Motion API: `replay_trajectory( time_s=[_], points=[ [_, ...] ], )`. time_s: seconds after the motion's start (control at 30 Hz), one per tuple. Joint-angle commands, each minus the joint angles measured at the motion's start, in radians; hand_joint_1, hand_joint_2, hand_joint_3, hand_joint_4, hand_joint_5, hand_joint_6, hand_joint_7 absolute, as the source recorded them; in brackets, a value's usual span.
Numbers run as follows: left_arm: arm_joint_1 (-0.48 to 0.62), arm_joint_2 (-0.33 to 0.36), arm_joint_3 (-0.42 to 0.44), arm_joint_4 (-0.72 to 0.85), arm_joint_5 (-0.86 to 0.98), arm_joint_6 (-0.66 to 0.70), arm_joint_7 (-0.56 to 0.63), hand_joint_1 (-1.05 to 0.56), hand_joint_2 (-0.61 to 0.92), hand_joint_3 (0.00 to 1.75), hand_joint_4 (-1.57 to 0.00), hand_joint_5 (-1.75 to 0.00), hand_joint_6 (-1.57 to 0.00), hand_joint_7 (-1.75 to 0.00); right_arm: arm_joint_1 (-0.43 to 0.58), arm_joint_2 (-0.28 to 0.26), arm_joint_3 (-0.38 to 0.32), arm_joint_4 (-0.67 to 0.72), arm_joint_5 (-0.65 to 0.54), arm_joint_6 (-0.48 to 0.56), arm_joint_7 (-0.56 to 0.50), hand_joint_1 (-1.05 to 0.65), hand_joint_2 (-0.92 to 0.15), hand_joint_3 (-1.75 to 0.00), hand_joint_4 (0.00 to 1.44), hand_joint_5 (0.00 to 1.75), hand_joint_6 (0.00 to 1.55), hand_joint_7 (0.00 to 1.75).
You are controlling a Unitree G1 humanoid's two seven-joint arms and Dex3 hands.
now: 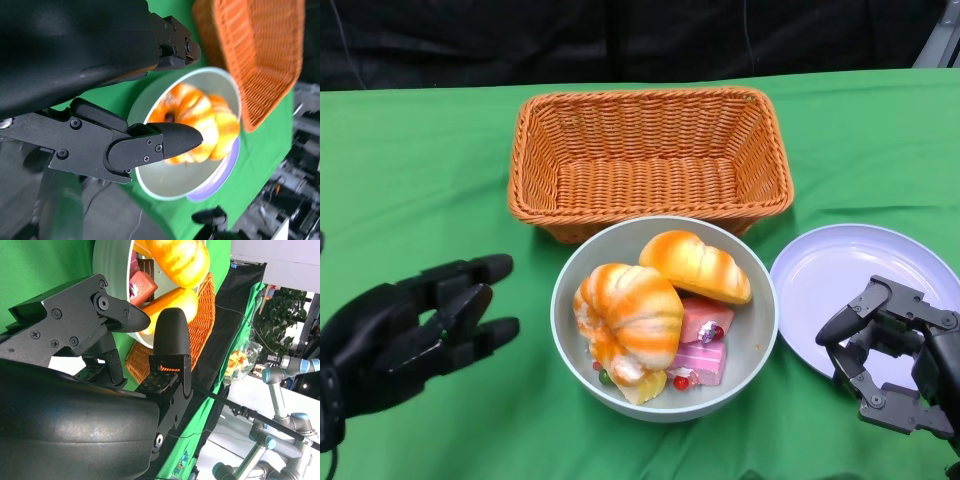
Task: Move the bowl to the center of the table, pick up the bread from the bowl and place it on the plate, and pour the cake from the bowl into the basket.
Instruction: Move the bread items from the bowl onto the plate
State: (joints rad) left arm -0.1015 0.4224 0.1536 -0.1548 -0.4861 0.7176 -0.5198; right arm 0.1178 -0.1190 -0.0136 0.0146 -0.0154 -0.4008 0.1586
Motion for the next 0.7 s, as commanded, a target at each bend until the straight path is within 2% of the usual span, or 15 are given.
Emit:
replay_trajectory(
  time_s=[0.03, 0.13, 0.17, 0.23, 0.3, 0.37, 0.43, 0.47, 0.5, 0.53, 0.6, 0.63, 0.67, 0.7],
  points=[
    [0.013, -0.009, 0.014, 0.024, 0.074, -0.124, 0.051, -0.56, 0.92, 0.54, -0.30, -0.05, -0.22, -0.04, -0.006, -0.007, -0.010, 0.009, 0.002, -0.012, -0.007, -0.05, -0.63, -0.84, 0.76, 1.58, 0.71, 1.24],
    [0.020, -0.029, 0.006, 0.064, 0.160, -0.274, 0.090, -0.53, 0.92, 0.51, -0.38, -0.08, -0.31, -0.07, -0.006, -0.009, -0.012, 0.017, 0.005, -0.020, -0.006, -0.05, -0.63, -0.85, 0.76, 1.58, 0.71, 1.24],
    [0.015, -0.056, 0.021, 0.096, 0.174, -0.336, 0.117, -0.52, 0.92, 0.50, -0.39, -0.09, -0.32, -0.07, -0.005, -0.010, -0.012, 0.018, 0.005, -0.021, -0.005, -0.05, -0.63, -0.85, 0.76, 1.58, 0.71, 1.23],
    [-0.005, -0.118, 0.055, 0.181, 0.199, -0.476, 0.181, -0.40, 0.92, 0.38, -0.50, -0.13, -0.45, -0.10, -0.002, -0.012, -0.013, 0.017, 0.007, -0.019, -0.003, -0.05, -0.63, -0.85, 0.76, 1.57, 0.71, 1.23],
    [-0.030, -0.158, 0.079, 0.278, 0.223, -0.624, 0.226, -0.30, 0.92, 0.33, -0.61, -0.18, -0.57, -0.14, 0.002, -0.013, -0.015, 0.013, 0.010, -0.018, 0.000, -0.06, -0.63, -0.85, 0.76, 1.57, 0.71, 1.23],
    [-0.051, -0.175, 0.094, 0.359, 0.242, -0.739, 0.245, -0.25, 0.92, 0.32, -0.69, -0.21, -0.66, -0.17, 0.005, -0.015, -0.017, 0.013, 0.014, -0.023, 0.003, -0.06, -0.63, -0.85, 0.76, 1.57, 0.71, 1.23],
    [-0.076, -0.182, 0.109, 0.449, 0.266, -0.858, 0.268, -0.15, 0.92, 0.34, -0.86, -0.31, -0.85, -0.23, 0.008, -0.019, -0.021, 0.010, 0.017, -0.023, 0.006, -0.07, -0.63, -0.84, 0.75, 1.56, 0.70, 1.22],
    [-0.089, -0.183, 0.117, 0.497, 0.276, -0.919, 0.275, -0.13, 0.92, 0.35, -0.90, -0.34, -0.90, -0.25, 0.010, -0.021, -0.024, 0.008, 0.019, -0.023, 0.007, -0.07, -0.64, -0.84, 0.75, 1.56, 0.70, 1.22],
    [-0.101, -0.183, 0.122, 0.541, 0.283, -0.975, 0.277, -0.09, 0.92, 0.38, -0.90, -0.47, -0.95, -0.25, 0.012, -0.024, -0.027, 0.006, 0.017, -0.024, 0.008, -0.07, -0.64, -0.84, 0.75, 1.56, 0.70, 1.21],
    [-0.111, -0.183, 0.125, 0.575, 0.287, -1.017, 0.276, -0.06, 0.92, 0.41, -0.85, -0.71, -1.01, -0.28, 0.013, -0.026, -0.029, 0.004, 0.017, -0.025, 0.009, -0.06, -0.64, -0.83, 0.74, 1.55, 0.71, 1.21],
    [-0.129, -0.177, 0.128, 0.644, 0.295, -1.098, 0.266, -0.05, 0.92, 0.43, -0.83, -0.85, -1.04, -0.30, 0.014, -0.030, -0.031, -0.001, 0.016, -0.026, 0.012, -0.05, -0.64, -0.84, 0.75, 1.55, 0.71, 1.21],
    [-0.140, -0.169, 0.128, 0.688, 0.304, -1.149, 0.262, -0.05, 0.92, 0.43, -0.80, -1.01, -1.05, -0.36, 0.018, -0.034, -0.031, -0.014, 0.019, -0.020, 0.019, -0.06, -0.64, -0.84, 0.74, 1.53, 0.70, 1.20],
    [-0.149, -0.163, 0.128, 0.724, 0.310, -1.189, 0.259, -0.06, 0.92, 0.42, -0.78, -1.21, -1.01, -0.56, 0.020, -0.037, -0.031, -0.023, 0.022, -0.015, 0.024, -0.07, -0.63, -0.85, 0.73, 1.47, 0.70, 1.16],
    [-0.159, -0.159, 0.127, 0.759, 0.317, -1.227, 0.258, -0.06, 0.92, 0.41, -0.78, -1.28, -0.97, -0.69, 0.024, -0.042, -0.030, -0.044, 0.023, -0.003, 0.031, -0.08, -0.63, -0.85, 0.73, 1.45, 0.70, 1.15]
  ],
)
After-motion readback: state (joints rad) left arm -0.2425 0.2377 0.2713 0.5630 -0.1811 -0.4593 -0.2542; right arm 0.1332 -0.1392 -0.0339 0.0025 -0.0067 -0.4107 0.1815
